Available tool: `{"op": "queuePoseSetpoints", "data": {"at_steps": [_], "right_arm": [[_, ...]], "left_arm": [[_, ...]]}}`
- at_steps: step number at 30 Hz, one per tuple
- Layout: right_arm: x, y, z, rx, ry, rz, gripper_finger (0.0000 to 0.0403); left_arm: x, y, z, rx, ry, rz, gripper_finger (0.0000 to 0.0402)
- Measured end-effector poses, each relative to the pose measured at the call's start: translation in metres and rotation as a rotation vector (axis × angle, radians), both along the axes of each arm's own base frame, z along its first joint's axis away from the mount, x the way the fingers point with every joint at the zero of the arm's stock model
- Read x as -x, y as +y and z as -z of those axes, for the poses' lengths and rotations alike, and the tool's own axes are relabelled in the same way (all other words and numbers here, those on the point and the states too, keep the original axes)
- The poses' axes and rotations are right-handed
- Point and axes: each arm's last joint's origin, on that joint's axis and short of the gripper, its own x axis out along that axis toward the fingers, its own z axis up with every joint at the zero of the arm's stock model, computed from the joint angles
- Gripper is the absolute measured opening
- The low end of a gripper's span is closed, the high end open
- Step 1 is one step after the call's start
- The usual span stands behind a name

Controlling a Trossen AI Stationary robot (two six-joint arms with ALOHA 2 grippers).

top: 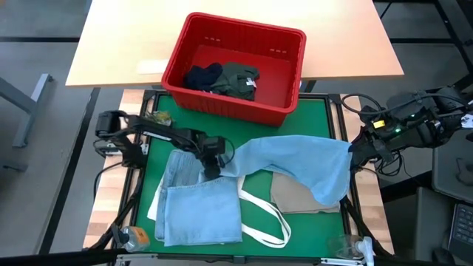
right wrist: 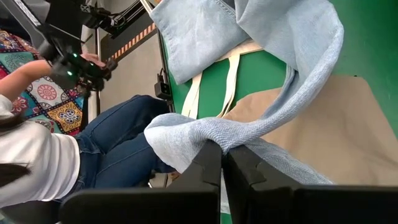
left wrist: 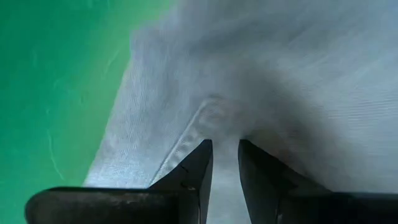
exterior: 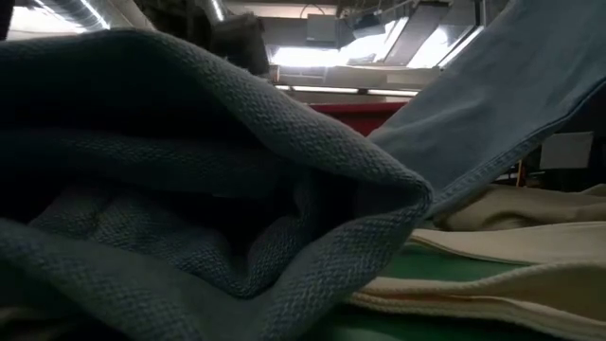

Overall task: Fold Laundry from Bin
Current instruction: Fold the light blue pants

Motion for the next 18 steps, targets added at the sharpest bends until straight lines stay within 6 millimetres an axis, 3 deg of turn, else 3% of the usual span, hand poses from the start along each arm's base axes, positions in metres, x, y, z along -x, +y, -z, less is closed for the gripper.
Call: {"op": "queuePoseSetpoints", "data": {"at_steps": [7,18], "right_arm": [[0.0,0.0,0.0,-0.003,0.001,-0.003,0.0003],[0.0,0.001,0.0,-0.121,0.055,0.057,0.0003]], "left_arm": [[-0.005,0.011,0.028,-0.055,0.101,-0.07,0.0073],[0.013,0.05,0.025,-0.173,0.202,-0.252,0.0073]]}}
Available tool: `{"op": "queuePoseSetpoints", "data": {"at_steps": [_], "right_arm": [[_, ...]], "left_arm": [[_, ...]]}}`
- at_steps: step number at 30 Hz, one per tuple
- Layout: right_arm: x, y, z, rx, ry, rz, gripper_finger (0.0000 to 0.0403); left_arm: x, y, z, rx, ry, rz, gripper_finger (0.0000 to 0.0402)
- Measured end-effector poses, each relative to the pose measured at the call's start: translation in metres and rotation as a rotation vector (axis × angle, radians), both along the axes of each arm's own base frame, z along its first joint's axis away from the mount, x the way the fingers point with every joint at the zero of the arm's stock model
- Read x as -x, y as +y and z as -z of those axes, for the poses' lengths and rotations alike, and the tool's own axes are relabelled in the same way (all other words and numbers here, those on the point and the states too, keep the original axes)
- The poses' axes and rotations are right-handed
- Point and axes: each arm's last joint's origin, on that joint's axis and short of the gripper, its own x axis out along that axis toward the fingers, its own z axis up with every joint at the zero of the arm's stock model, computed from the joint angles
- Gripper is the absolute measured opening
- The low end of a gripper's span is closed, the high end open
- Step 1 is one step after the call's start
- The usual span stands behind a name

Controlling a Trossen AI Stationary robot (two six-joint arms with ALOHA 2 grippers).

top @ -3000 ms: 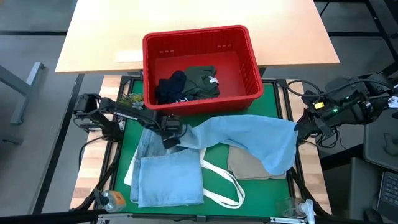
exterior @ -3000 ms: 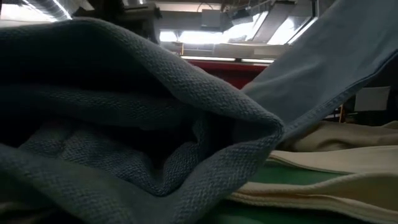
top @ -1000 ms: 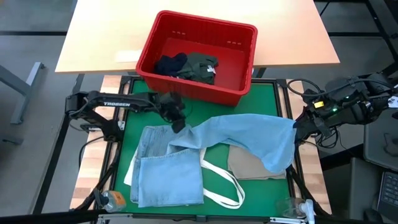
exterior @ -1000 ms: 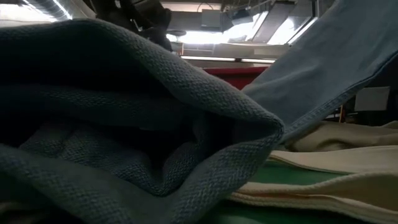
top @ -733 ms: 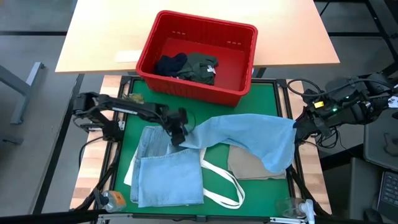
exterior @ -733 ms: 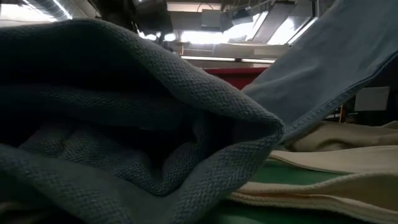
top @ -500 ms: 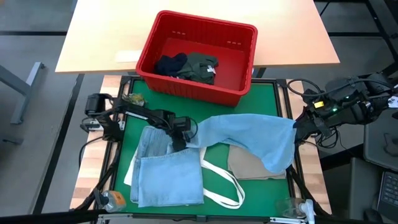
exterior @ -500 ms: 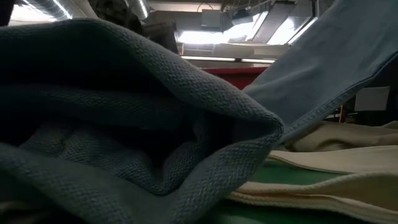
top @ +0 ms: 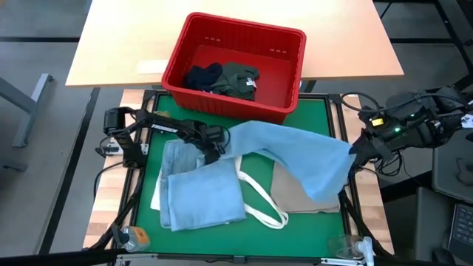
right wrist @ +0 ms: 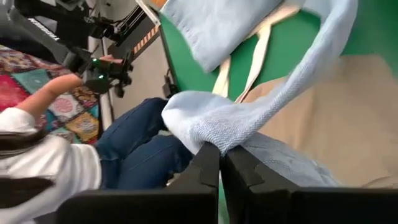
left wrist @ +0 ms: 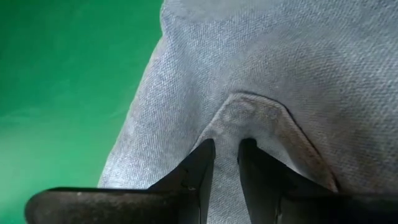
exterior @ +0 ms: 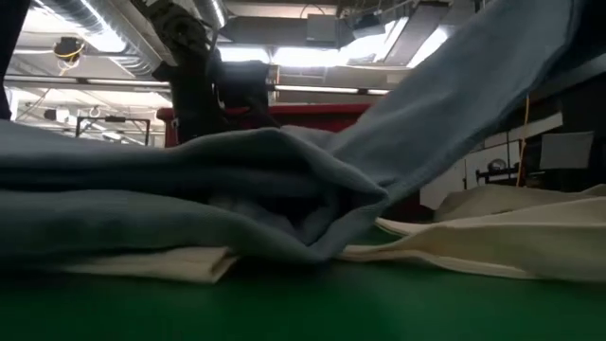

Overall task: Fold Laundry from Bin
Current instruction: Fold the light blue pants

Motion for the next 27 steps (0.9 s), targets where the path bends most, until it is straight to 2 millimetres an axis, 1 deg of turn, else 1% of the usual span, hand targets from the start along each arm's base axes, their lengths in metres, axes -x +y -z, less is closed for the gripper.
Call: {"op": "queuePoseSetpoints", "data": {"at_steps": [3,6,9,15,18,22,25,27], "right_arm": [[0.0,0.001,0.0,-0.04,0.016,0.001,0.0003],[0.002,0.001,0.0,-0.074,0.027,-0.005,0.0003],[0.003,0.002,-0.001,-0.111,0.038,-0.016,0.0003],[0.015,0.0,-0.002,-0.123,0.01,-0.02,0.0003],[0.02,-0.002,-0.002,-0.114,-0.002,0.017,0.0003],[0.021,-0.004,-0.002,-0.069,-0.02,0.076,0.0003],[0.02,-0.006,-0.001,-0.015,-0.035,0.12,0.0003],[0.017,-0.007,0.0,0.029,-0.043,0.134,0.0003]], "left_arm": [[0.007,0.003,-0.002,-0.005,0.051,-0.015,0.0073],[0.011,0.002,-0.009,-0.007,0.045,-0.01,0.0073],[0.014,0.001,-0.021,-0.014,0.016,0.015,0.0073],[0.022,-0.002,-0.05,-0.024,-0.091,0.02,0.0073],[0.027,-0.003,-0.065,-0.034,-0.155,0.021,0.0073],[0.031,-0.011,-0.082,0.01,-0.252,0.051,0.0073],[0.031,-0.022,-0.09,0.089,-0.318,0.089,0.0073],[0.028,-0.034,-0.092,0.161,-0.352,0.127,0.0073]]}}
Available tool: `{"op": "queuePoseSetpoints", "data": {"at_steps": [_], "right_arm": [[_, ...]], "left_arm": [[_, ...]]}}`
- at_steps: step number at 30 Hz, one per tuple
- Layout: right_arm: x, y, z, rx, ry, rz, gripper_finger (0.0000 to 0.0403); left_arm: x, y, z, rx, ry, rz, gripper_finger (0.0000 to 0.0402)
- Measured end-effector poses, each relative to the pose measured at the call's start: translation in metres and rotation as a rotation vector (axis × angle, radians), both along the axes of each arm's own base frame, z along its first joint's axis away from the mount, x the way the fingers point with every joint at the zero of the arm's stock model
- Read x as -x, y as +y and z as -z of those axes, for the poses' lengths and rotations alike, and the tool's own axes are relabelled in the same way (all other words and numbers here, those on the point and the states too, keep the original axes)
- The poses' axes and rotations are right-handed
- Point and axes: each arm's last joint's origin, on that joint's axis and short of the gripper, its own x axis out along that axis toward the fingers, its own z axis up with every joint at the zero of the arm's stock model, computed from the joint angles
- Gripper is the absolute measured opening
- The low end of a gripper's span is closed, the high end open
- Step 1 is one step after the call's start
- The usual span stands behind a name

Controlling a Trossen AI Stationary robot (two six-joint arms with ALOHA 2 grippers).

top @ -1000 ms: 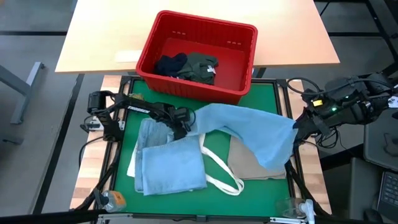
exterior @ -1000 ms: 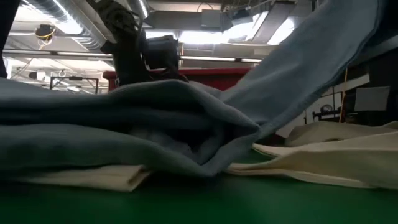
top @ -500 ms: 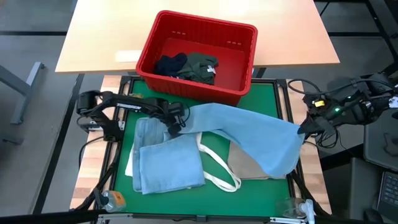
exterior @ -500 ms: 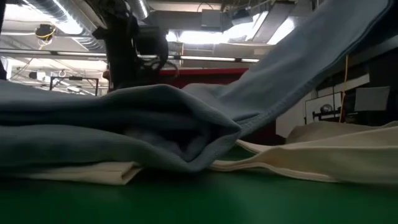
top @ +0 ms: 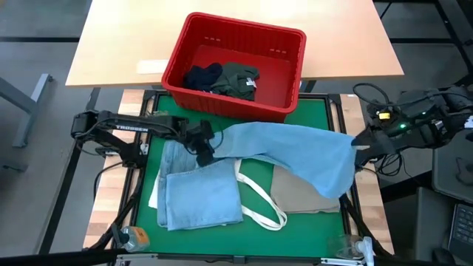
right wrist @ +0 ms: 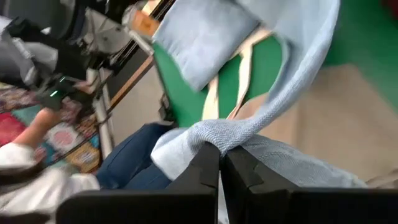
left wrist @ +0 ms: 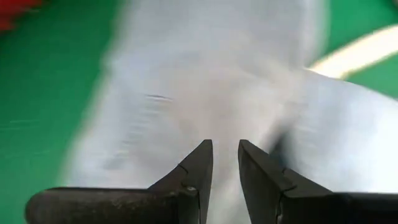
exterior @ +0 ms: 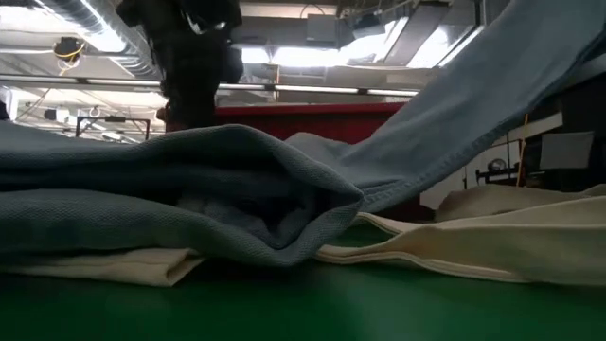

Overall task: Fold Laundry from Bin
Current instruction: Fold the light blue pants

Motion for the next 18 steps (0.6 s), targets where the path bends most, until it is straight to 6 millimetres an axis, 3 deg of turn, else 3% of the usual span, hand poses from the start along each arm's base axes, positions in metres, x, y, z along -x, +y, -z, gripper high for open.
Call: {"op": "queuePoseSetpoints", "data": {"at_steps": [4,11,18], "right_arm": [[-0.009,0.001,0.012,0.045,0.05,-0.008,0.0003],[-0.026,0.005,0.049,0.061,0.205,-0.069,0.0003],[-0.042,0.006,0.087,0.153,0.356,-0.053,0.0003]], "left_arm": [[-0.007,-0.031,0.001,0.096,-0.029,0.125,0.0073],[-0.009,-0.083,0.015,0.087,0.036,0.215,0.0073],[-0.01,-0.116,0.037,0.078,0.123,0.254,0.0073]]}}
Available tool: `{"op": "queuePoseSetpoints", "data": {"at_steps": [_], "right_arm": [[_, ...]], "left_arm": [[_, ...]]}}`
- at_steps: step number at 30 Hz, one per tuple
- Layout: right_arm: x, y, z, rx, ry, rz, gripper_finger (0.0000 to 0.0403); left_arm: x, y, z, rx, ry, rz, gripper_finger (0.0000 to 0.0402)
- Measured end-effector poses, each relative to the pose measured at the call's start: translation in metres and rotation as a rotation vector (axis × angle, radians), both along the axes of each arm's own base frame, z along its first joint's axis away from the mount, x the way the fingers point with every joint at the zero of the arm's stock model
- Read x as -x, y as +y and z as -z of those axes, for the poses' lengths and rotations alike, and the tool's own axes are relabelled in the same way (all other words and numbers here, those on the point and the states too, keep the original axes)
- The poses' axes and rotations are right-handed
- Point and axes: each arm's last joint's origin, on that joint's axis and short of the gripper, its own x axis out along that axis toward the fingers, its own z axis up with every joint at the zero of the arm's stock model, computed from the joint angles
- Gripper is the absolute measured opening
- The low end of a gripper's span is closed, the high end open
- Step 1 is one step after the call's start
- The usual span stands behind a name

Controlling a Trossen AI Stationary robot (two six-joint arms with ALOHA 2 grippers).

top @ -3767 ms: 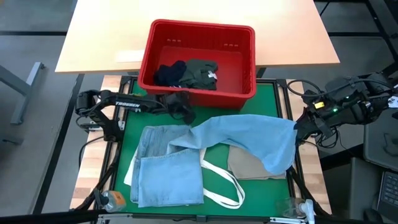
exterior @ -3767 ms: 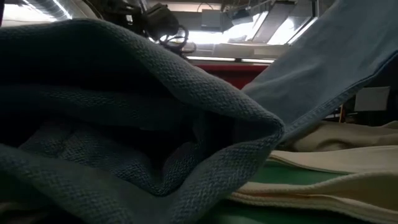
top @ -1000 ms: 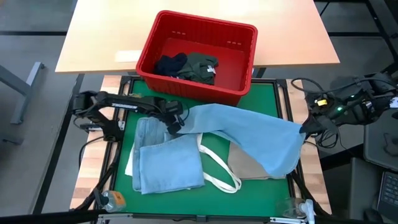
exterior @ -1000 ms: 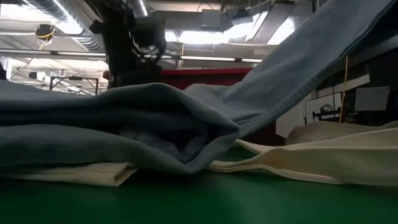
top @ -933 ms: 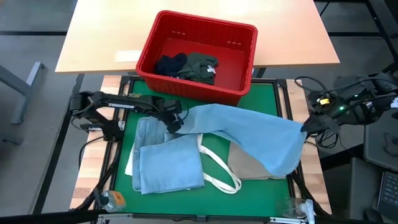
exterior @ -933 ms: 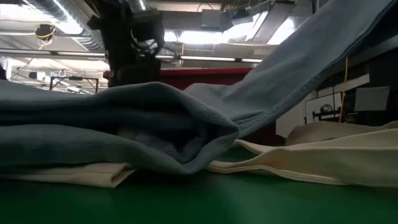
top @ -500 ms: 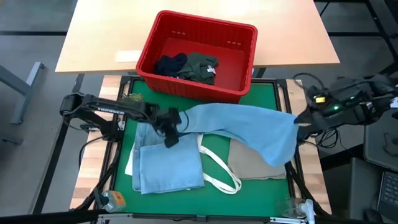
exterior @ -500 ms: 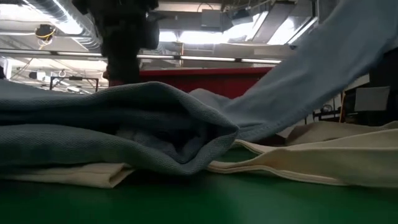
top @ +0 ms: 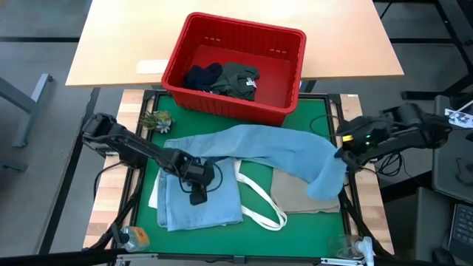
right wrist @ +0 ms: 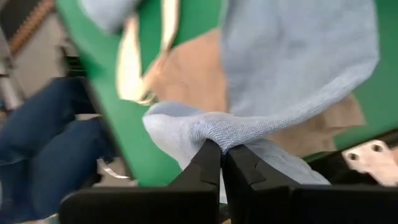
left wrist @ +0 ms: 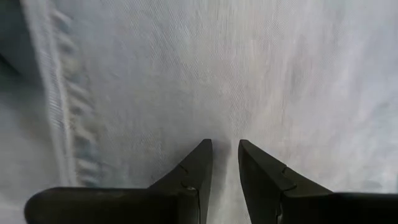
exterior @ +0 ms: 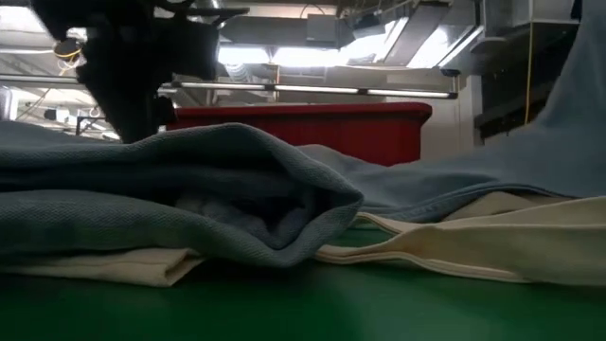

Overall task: Fold Laundry from Bin
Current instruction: Fold the light blue pants

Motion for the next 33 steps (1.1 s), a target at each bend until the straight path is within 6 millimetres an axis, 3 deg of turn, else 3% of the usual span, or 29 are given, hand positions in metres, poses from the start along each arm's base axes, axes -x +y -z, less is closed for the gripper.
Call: {"op": "queuePoseSetpoints", "data": {"at_steps": [9,19,28,33], "right_arm": [[-0.008,0.001,0.029,0.042,0.114,0.008,0.0003],[-0.009,0.002,0.031,0.022,0.129,-0.008,0.0009],[-0.009,0.002,0.031,0.018,0.128,-0.028,0.0118],[-0.008,0.004,0.031,-0.047,0.139,-0.056,0.0145]], "left_arm": [[-0.005,-0.01,0.012,-0.001,0.009,0.028,0.0073],[-0.001,-0.014,0.013,-0.004,0.036,0.048,0.0073],[0.009,-0.038,0.013,0.029,0.062,0.103,0.0073],[0.013,-0.046,0.012,0.047,0.061,0.095,0.0073]]}}
